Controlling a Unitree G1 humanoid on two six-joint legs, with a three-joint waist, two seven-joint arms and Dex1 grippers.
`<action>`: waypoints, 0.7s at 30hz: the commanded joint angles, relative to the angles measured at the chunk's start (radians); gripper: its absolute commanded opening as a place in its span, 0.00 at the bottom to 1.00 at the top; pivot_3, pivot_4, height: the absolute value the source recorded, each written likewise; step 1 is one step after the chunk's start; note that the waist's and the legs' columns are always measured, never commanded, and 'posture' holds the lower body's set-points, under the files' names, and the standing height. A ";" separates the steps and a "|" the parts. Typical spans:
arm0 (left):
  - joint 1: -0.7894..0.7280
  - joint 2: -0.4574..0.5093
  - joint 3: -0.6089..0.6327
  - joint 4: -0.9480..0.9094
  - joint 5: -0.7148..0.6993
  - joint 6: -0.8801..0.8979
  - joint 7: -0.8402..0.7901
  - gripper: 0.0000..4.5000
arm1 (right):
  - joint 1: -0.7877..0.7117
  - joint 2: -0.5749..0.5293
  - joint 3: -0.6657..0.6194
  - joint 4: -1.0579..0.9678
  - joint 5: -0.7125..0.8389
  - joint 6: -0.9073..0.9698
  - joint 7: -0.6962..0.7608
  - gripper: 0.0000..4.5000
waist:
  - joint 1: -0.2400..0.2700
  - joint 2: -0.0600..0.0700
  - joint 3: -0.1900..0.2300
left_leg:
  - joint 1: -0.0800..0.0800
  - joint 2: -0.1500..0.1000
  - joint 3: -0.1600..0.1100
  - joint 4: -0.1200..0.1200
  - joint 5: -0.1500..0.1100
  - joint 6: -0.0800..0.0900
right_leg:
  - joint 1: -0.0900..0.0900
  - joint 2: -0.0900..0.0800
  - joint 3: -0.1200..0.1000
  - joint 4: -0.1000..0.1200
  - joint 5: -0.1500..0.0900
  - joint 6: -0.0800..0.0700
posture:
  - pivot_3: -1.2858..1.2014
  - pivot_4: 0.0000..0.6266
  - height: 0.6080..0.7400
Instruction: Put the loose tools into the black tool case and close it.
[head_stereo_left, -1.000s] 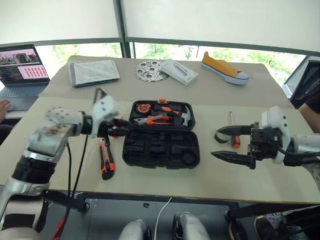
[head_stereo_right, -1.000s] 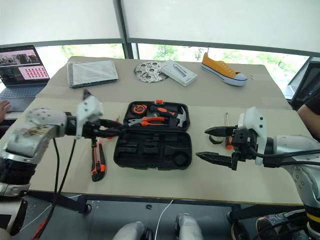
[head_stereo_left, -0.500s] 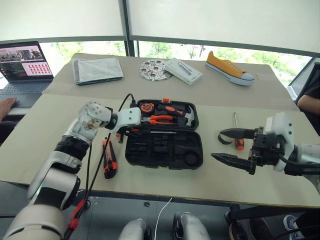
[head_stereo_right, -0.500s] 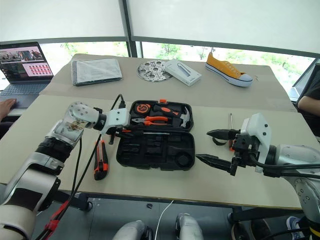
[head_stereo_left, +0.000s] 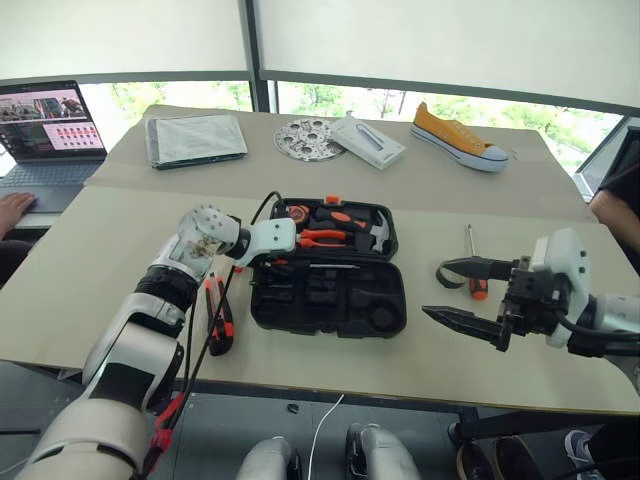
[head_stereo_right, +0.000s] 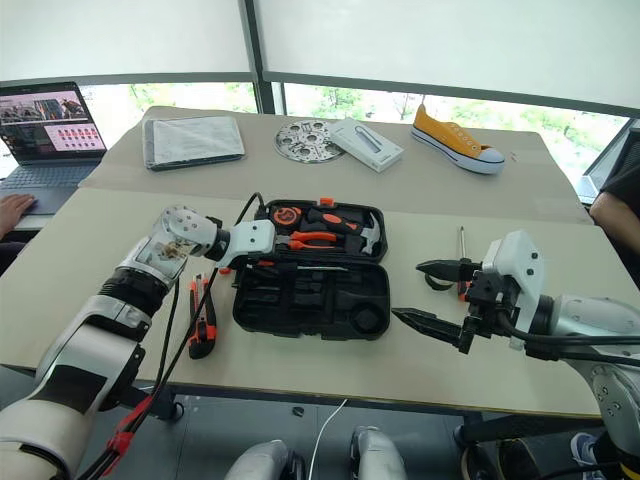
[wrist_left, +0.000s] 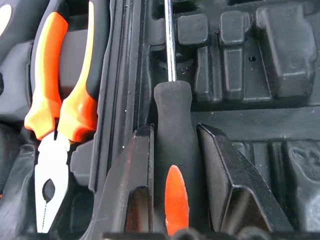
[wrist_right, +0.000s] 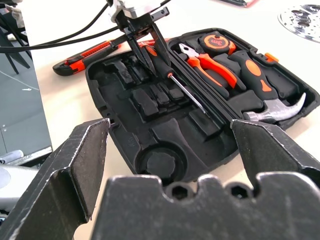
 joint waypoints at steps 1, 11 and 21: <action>-0.043 0.024 0.050 -0.062 -0.030 0.026 -0.022 0.68 | 0.004 0.006 -0.036 -0.029 0.028 -0.013 -0.005 1.00 | 0.000 0.000 0.000 | 0.000 0.000 0.000 0.000 0.000 0.000 | 0.000 0.000 0.000 0.000 0.000 0.000 | 0.52 0.24 0.94; -0.023 0.026 0.106 -0.135 -0.076 0.111 -0.031 0.50 | -0.006 0.009 -0.015 -0.009 0.004 -0.032 0.006 1.00 | 0.000 0.000 0.000 | 0.000 0.000 0.000 0.001 0.000 0.000 | 0.000 0.000 -0.001 0.000 0.000 0.000 | 0.52 0.24 0.94; -0.016 -0.037 0.064 -0.047 -0.033 0.051 -0.003 0.01 | 0.025 0.014 -0.039 -0.037 0.012 -0.024 -0.013 1.00 | 0.000 0.000 0.000 | 0.000 0.000 0.001 0.001 0.000 0.000 | 0.000 0.002 -0.001 0.000 0.000 0.000 | 0.52 0.24 0.94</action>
